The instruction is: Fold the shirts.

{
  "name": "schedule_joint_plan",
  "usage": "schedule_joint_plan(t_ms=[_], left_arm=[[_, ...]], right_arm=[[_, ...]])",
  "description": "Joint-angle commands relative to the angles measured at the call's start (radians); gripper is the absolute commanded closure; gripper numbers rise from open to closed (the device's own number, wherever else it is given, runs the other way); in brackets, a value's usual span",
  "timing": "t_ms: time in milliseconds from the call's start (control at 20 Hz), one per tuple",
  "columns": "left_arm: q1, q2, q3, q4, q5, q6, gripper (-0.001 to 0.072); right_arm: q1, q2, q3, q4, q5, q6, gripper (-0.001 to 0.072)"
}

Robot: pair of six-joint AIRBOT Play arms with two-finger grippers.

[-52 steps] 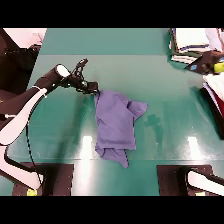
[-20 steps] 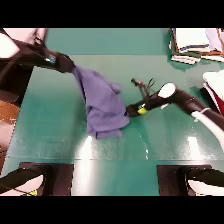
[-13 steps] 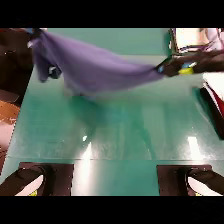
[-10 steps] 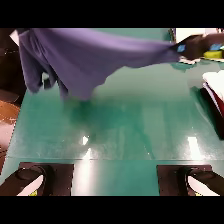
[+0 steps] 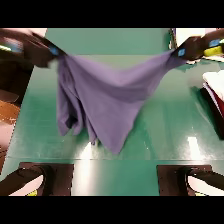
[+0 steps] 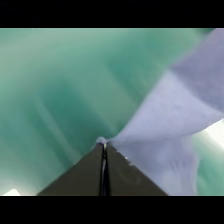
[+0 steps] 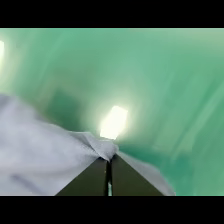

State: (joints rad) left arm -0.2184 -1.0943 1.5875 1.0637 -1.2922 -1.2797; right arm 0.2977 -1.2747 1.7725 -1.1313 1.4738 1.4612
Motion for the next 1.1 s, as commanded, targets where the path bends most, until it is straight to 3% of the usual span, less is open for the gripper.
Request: schedule_joint_plan(t_ms=[0,150,250,400,750,1050], left_arm=[[0.000,-0.150,-0.195,-0.054,0.012,0.005,0.0677],[0.000,-0.283,-0.351,-0.083,0.145,-0.003,0.0653],[0.003,-0.348,-0.370,-0.080,0.186,-0.029,0.0135],[0.042,-0.355,-0.329,-0.080,0.160,-0.032,0.0117],[0.307,-0.243,-0.265,-0.004,0.024,-0.022,0.0117],[0.344,-0.263,-0.568,0.006,0.249,-0.022,0.0117]], right_arm=[[0.000,-0.085,-0.101,-0.056,0.017,-0.004,0.0697],[0.000,-0.113,-0.231,-0.111,-0.063,-0.004,0.0697],[0.000,-0.113,-0.296,-0.109,-0.106,-0.003,0.0697],[0.000,-0.113,-0.319,-0.113,-0.110,-0.004,0.0697],[0.000,-0.113,-0.286,-0.119,-0.111,-0.004,0.0697],[0.000,-0.113,-0.283,-0.118,-0.106,-0.004,0.0696]])
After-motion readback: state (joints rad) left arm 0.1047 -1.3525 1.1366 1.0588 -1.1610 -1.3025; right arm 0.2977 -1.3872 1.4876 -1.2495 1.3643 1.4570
